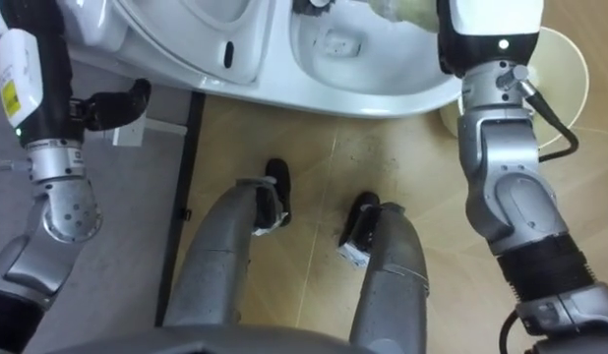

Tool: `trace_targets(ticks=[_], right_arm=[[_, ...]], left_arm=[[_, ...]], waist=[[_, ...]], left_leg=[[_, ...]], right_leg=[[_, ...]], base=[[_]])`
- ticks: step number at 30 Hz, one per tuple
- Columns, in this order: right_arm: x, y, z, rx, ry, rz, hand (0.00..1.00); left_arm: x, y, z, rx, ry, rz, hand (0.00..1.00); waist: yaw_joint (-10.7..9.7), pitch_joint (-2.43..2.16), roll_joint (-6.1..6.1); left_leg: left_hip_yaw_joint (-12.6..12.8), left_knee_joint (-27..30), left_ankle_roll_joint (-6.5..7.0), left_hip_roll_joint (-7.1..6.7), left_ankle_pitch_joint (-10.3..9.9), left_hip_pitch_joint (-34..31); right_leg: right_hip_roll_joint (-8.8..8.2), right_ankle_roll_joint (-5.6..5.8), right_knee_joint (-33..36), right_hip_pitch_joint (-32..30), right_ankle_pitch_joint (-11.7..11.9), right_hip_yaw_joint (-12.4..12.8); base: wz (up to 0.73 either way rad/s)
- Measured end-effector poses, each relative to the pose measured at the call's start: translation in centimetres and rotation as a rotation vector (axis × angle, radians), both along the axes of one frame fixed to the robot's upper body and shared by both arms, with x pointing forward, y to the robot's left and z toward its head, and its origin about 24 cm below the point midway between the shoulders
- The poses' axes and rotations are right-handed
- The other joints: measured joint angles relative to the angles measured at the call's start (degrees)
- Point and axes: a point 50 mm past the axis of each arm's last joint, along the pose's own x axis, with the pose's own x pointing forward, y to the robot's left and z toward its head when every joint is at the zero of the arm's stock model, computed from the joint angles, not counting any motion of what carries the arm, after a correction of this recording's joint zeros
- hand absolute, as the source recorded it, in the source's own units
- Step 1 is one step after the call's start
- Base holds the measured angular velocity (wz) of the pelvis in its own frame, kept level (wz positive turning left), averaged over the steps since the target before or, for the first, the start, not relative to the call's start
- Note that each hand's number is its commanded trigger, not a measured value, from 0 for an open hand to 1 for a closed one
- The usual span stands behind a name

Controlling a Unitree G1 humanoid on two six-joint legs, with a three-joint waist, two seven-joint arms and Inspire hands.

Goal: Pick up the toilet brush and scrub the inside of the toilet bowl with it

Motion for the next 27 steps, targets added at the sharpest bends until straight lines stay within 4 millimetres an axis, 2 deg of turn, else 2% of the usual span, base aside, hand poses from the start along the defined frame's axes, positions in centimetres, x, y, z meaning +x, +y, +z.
trace_targets(ticks=[3, 6, 8, 10, 11, 15, 16, 18, 20, 22, 25, 27], right_arm=[[0.0, 0.3, -0.1, -0.037, 0.009, 0.003, 1.00], [-0.1, 0.3, -0.3, -0.067, 0.029, -0.004, 1.00], [-0.6, -0.1, -1.2, -0.100, 0.066, -0.026, 1.00], [-1.4, -0.9, -3.3, -0.117, 0.148, -0.062, 1.00], [-1.5, -1.2, -3.7, -0.118, 0.166, -0.072, 1.00], [-2.3, -4.3, -8.0, -0.151, 0.366, -0.188, 1.00], [-2.8, -5.3, -9.7, -0.205, 0.468, -0.205, 1.00], [-3.1, -6.7, -11.1, -0.154, 0.550, -0.283, 1.00], [-2.9, -8.1, -11.6, -0.123, 0.597, -0.329, 1.00], [-2.3, -10.1, -11.2, -0.105, 0.629, -0.368, 1.00], [-2.4, -11.4, -11.3, -0.089, 0.665, -0.406, 1.00], [-2.2, -12.0, -11.1, -0.084, 0.666, -0.413, 1.00]], left_arm=[[-0.2, 0.1, -0.2, 0.002, 0.011, 0.002, 0.00], [-0.5, -0.2, -0.7, 0.002, 0.036, -0.010, 0.00], [-0.8, -0.4, -1.1, 0.004, 0.053, -0.019, 0.00], [-1.1, -0.8, -1.7, 0.012, 0.081, -0.026, 0.00], [-1.2, -0.8, -1.8, 0.013, 0.083, -0.024, 0.00], [-1.1, -1.0, -1.8, 0.010, 0.082, -0.030, 0.00], [-1.1, -1.1, -1.9, 0.013, 0.084, -0.037, 0.00], [-1.1, -1.4, -1.9, 0.013, 0.080, -0.048, 0.00], [-1.0, -1.4, -1.8, 0.017, 0.072, -0.053, 0.00], [-0.6, -1.8, -1.5, 0.026, 0.058, -0.073, 0.00], [-0.1, -2.3, -1.2, 0.046, 0.044, -0.098, 0.00], [0.1, -2.5, -1.0, 0.048, 0.036, -0.107, 0.00]], waist=[[0.2, -0.01, 0.38], [0.4, -0.01, 1.48], [0.3, -0.01, 2.13], [0.4, 0.01, 2.27], [0.4, 0.02, 2.28], [0.4, 0.34, 2.89], [0.9, 0.37, 2.87], [2.0, 0.53, 3.19], [2.0, 0.77, 3.74], [2.0, 1.03, 3.64], [2.2, 1.46, 3.40], [2.6, 1.91, 3.37]], left_leg=[[-0.1, 0.4, -0.34, 0.59, -0.2, 0.0], [-0.3, 0.4, -0.46, 0.66, -0.3, 0.4], [-0.7, 0.2, -0.53, 0.62, -0.3, 1.0], [-0.8, 0.1, -0.69, 0.54, -0.6, 2.0], [-0.8, 0.1, -0.70, 0.53, -0.7, 2.1], [-1.2, 0.5, -0.53, 0.45, -1.0, 2.1], [-1.2, 0.5, -0.48, 0.41, -1.0, 2.0], [-1.2, 0.8, -0.30, 0.40, -1.1, 1.5], [-1.5, 1.7, -0.13, 0.15, -1.2, 0.9], [-1.8, 2.3, 0.00, -1.09, -1.1, 0.1], [-2.6, 2.3, 0.24, -2.34, -0.9, 0.0], [-2.5, 2.3, 0.30, -2.38, -0.9, 0.0]], right_leg=[[0.47, -0.30, -0.2, 0.3, 0.0, -0.3], [0.63, -0.34, -0.5, 1.0, -0.1, -0.4], [0.70, -0.34, -1.0, 1.9, -0.1, -0.9], [0.71, -0.30, -1.4, 3.0, -0.2, -0.9], [0.70, -0.28, -1.4, 3.1, -0.2, -0.9], [0.21, -0.08, -1.8, 4.0, -0.6, -2.3], [0.12, 0.05, -1.8, 4.0, -0.6, -2.4], [0.06, 0.15, -1.8, 3.9, -0.7, -2.6], [-0.41, 0.26, -1.5, 3.6, -1.0, -3.2], [-2.05, 0.51, 0.3, 3.0, -2.0, -3.9], [-3.08, 0.94, 1.1, 3.1, -2.8, -4.5], [-3.21, 1.02, 1.0, 3.1, -2.8, -4.5]], base=[[-0.03], [0.00], [0.03], [0.00], [0.00], [0.07], [0.11], [0.02], [0.15], [0.31], [0.25], [0.02]])
